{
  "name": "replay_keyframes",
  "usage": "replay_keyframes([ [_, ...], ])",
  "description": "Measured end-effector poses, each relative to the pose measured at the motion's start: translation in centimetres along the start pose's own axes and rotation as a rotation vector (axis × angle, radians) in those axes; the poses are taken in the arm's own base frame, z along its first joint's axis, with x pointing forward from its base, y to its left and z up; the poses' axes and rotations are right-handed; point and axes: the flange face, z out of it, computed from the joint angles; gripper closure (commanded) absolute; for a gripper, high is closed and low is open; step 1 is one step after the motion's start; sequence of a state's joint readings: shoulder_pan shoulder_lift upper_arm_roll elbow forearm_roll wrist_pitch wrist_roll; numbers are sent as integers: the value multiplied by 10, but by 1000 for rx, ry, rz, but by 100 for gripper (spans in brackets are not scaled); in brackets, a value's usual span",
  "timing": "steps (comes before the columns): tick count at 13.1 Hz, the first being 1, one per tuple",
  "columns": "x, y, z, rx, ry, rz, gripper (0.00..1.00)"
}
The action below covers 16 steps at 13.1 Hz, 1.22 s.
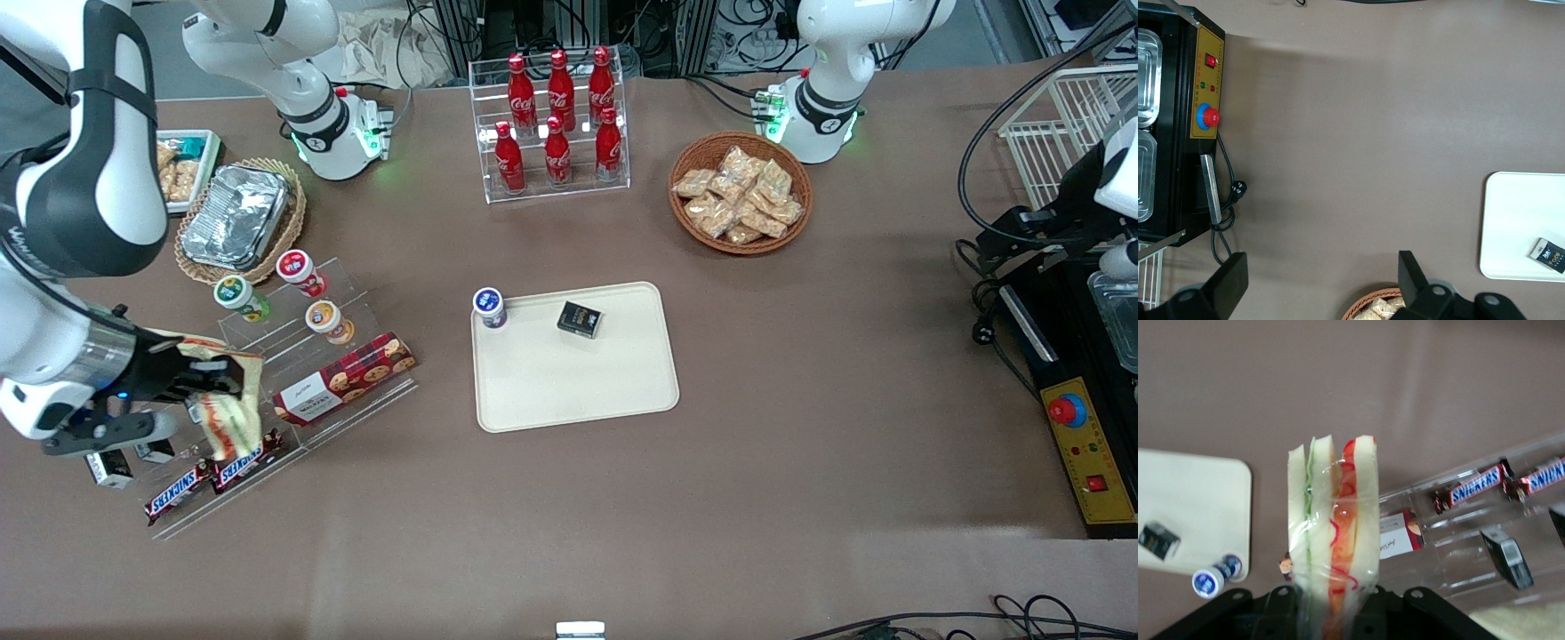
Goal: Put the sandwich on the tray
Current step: 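Lift the sandwich out of the rack with the right gripper, then carry the sandwich over the cream tray with the right gripper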
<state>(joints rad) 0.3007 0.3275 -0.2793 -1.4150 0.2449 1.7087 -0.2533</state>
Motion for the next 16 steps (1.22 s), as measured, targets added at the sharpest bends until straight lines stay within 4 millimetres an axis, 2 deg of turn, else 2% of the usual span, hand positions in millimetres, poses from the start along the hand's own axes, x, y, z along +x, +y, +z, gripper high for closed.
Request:
replay_keyframes([
  [4,8,-85,15,2,-20,-302,100],
  [7,19,-148,38,-31,2,-492,100],
  [9,24,-194,66,-94,-2,-618,100],
  [12,22,-276,118,-190,-9,-795,100],
  [13,21,-293,134,-227,-7,-840,100],
  [14,22,-302,152,-258,-15,-888,100],
  [16,27,-303,181,-282,-47,-1036,100],
])
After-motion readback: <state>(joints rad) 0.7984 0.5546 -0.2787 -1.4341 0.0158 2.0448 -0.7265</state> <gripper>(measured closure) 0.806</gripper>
